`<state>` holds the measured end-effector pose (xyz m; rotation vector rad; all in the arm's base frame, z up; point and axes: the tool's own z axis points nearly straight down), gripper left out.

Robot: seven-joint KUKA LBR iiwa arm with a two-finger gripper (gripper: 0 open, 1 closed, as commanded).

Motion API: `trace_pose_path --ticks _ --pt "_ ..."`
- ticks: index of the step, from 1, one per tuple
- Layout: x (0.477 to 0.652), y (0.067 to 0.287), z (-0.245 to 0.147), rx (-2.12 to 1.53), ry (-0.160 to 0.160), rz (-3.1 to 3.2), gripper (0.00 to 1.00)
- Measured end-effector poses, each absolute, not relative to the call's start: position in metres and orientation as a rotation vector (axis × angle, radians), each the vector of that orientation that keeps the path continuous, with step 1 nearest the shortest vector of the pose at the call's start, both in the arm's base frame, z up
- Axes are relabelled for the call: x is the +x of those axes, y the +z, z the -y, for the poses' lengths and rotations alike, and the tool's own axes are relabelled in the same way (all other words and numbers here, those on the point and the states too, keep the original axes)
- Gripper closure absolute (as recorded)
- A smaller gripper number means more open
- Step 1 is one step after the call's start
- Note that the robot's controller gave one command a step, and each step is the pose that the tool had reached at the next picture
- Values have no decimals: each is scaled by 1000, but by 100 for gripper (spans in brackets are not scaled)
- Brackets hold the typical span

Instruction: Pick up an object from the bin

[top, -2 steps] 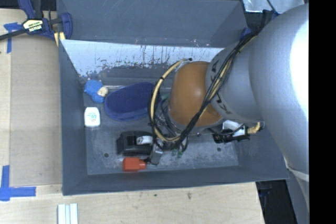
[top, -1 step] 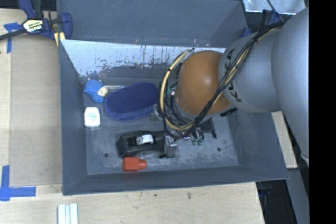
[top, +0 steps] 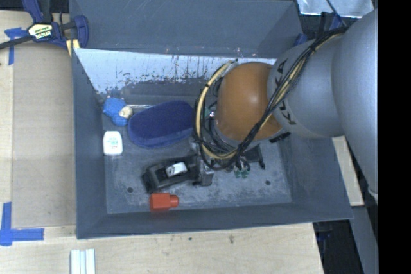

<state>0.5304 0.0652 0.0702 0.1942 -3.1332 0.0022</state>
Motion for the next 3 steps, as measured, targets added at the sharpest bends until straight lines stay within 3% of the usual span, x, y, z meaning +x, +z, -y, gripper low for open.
trace_pose_path --ticks 1,3 --pt "530 107 -64 193 3 3137 100" --pt "528 117 -63 191 3 3133 100"
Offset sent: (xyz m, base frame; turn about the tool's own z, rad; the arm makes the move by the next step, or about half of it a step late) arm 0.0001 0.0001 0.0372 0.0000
